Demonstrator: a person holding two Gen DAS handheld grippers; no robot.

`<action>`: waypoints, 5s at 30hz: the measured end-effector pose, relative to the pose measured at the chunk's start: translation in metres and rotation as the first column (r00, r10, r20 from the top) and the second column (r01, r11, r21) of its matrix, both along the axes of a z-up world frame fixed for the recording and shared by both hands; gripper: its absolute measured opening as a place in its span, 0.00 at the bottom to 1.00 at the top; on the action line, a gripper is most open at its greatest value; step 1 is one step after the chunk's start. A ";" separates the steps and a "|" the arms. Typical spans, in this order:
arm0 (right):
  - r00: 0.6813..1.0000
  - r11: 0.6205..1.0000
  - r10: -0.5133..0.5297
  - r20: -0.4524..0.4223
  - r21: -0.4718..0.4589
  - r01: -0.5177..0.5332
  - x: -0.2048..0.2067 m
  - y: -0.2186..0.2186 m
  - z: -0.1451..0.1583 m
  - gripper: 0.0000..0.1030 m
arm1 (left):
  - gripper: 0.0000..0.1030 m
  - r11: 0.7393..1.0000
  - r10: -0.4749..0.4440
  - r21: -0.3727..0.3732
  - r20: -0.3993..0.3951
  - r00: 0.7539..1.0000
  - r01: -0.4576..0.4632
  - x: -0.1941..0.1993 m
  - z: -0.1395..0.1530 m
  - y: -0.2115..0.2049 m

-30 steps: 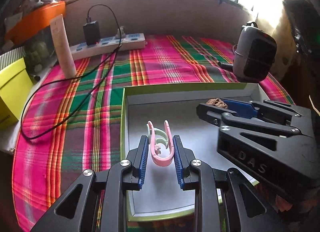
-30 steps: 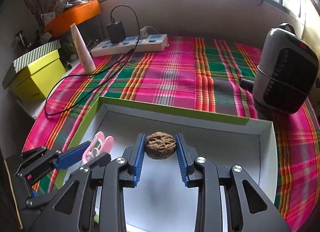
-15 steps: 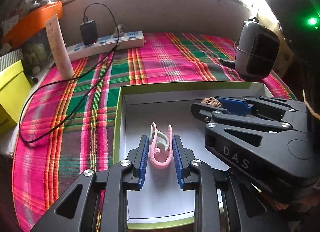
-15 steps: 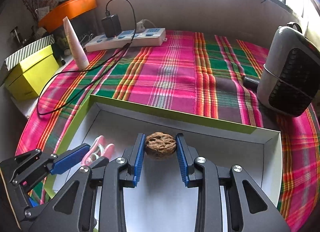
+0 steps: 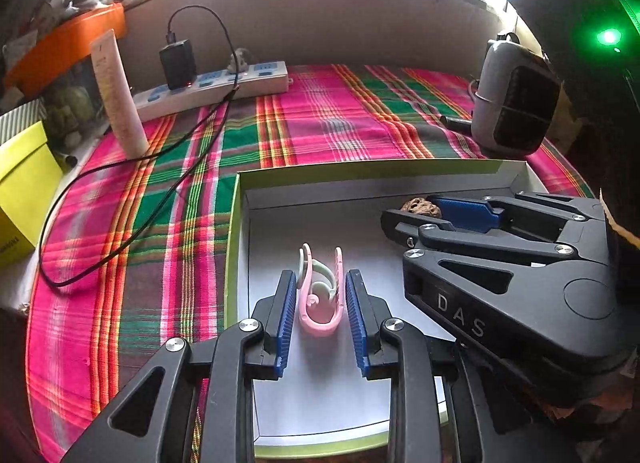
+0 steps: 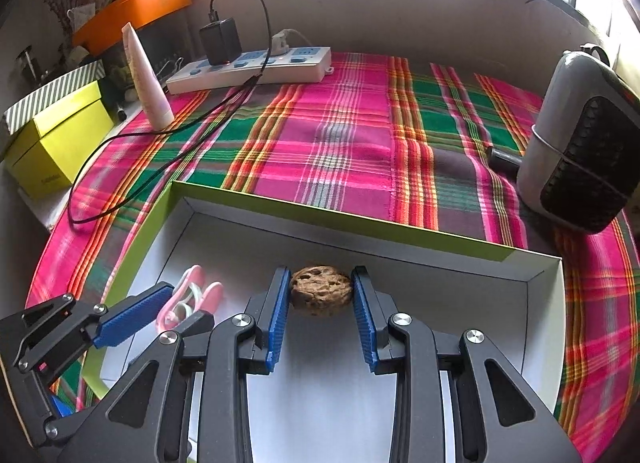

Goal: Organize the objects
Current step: 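Carry the pink clip and walnut over the tray and release both, then withdraw both grippers from the tray toward the remaining objects, then grasp the white panda-face object with the left gripper while the right gripper grasps the black device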

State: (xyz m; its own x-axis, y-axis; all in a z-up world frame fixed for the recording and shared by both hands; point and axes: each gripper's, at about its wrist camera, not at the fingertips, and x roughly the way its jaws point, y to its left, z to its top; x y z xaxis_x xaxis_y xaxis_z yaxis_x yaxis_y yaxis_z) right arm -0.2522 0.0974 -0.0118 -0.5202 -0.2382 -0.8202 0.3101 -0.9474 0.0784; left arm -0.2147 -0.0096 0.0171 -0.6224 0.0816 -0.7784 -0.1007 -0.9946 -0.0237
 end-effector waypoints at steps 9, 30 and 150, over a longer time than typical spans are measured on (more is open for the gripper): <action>1.000 0.999 -0.014 0.001 -0.030 0.014 0.002 0.005 0.004 0.35 | 0.31 1.000 0.002 0.005 0.001 1.000 -0.002 0.003 0.002 -0.001; 0.997 0.995 -0.062 -0.039 -0.083 0.058 0.034 0.023 0.024 0.47 | 0.43 0.999 0.028 0.024 -0.029 0.999 -0.027 0.030 0.019 -0.009; 0.944 0.952 -0.305 -0.129 -0.078 0.297 0.177 0.156 0.008 0.47 | 0.50 0.996 0.068 0.057 -0.012 0.998 -0.067 0.134 -0.013 -0.032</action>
State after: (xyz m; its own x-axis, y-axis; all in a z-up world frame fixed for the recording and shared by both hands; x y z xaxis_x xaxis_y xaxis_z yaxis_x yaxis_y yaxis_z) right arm -0.0747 0.2531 -0.0034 -0.6816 -0.0972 -0.7252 0.0229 -0.9935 0.1116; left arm -0.0807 -0.0418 0.0045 -0.6389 0.0829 -0.7648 -0.0344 -0.9963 -0.0792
